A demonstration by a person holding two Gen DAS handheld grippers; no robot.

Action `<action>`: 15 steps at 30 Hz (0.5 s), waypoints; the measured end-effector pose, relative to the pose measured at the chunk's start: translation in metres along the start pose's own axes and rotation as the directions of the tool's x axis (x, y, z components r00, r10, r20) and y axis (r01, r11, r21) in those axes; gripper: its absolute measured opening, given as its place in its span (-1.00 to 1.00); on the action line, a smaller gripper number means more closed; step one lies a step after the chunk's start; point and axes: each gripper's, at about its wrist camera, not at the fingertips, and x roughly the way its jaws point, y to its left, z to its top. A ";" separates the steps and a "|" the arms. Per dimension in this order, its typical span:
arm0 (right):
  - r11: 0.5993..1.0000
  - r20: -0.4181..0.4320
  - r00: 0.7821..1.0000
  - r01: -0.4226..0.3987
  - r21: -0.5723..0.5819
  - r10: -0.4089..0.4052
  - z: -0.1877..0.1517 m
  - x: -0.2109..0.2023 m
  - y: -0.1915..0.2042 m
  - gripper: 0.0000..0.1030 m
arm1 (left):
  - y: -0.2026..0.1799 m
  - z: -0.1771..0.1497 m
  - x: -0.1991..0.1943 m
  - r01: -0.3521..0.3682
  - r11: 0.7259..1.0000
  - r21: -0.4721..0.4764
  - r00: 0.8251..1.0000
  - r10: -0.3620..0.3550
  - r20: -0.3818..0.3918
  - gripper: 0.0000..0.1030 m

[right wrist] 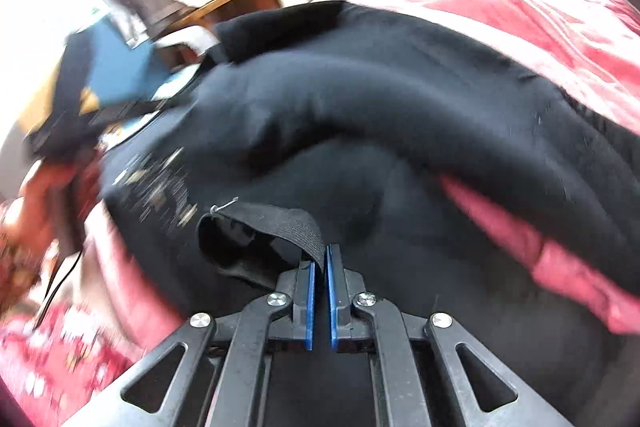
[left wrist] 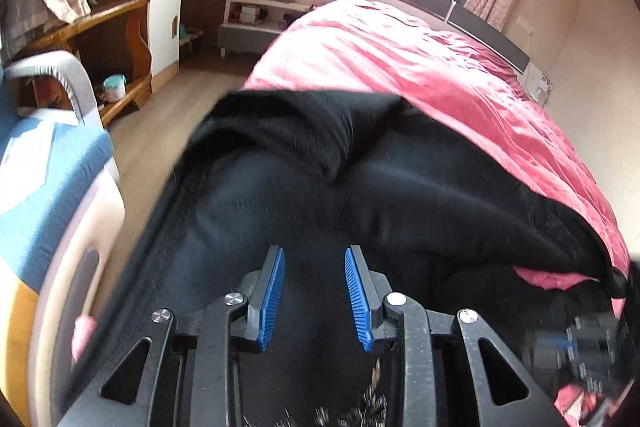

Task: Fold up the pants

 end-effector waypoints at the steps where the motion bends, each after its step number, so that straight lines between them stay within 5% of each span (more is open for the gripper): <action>1: 1.000 -0.024 0.999 -0.025 -0.001 0.025 -0.008 -0.005 0.000 -0.89 | 0.000 0.008 0.001 -0.007 1.000 -0.001 1.000 0.007 0.008 -0.36; 4: 0.998 -0.103 0.993 -0.053 0.029 0.056 -0.040 -0.013 -0.005 -0.79 | 0.001 0.030 0.009 -0.012 1.000 -0.017 1.000 0.012 0.005 -0.04; 7: 0.994 -0.088 0.994 -0.057 0.089 0.065 -0.058 -0.039 -0.026 -0.40 | 0.006 0.054 0.022 0.019 0.996 -0.090 1.000 -0.020 -0.003 0.11; 9: 0.987 -0.037 0.998 -0.042 0.155 0.048 -0.062 -0.064 -0.047 0.25 | 0.012 0.065 0.031 0.035 0.990 -0.134 0.999 -0.037 -0.015 0.16; 11: 0.971 0.047 0.999 -0.003 0.240 -0.009 -0.067 -0.096 -0.080 0.37 | 0.016 0.076 0.040 0.050 0.984 -0.171 0.998 -0.054 -0.017 0.23; 13: 0.935 0.085 0.992 0.056 0.351 -0.092 -0.073 -0.122 -0.117 0.37 | 0.018 0.084 0.049 0.053 0.979 -0.196 0.998 -0.059 -0.022 0.34; 15: 0.839 0.108 0.969 0.133 0.527 -0.222 -0.087 -0.152 -0.166 0.37 | 0.021 0.088 0.056 0.056 0.977 -0.207 0.998 -0.061 -0.021 0.40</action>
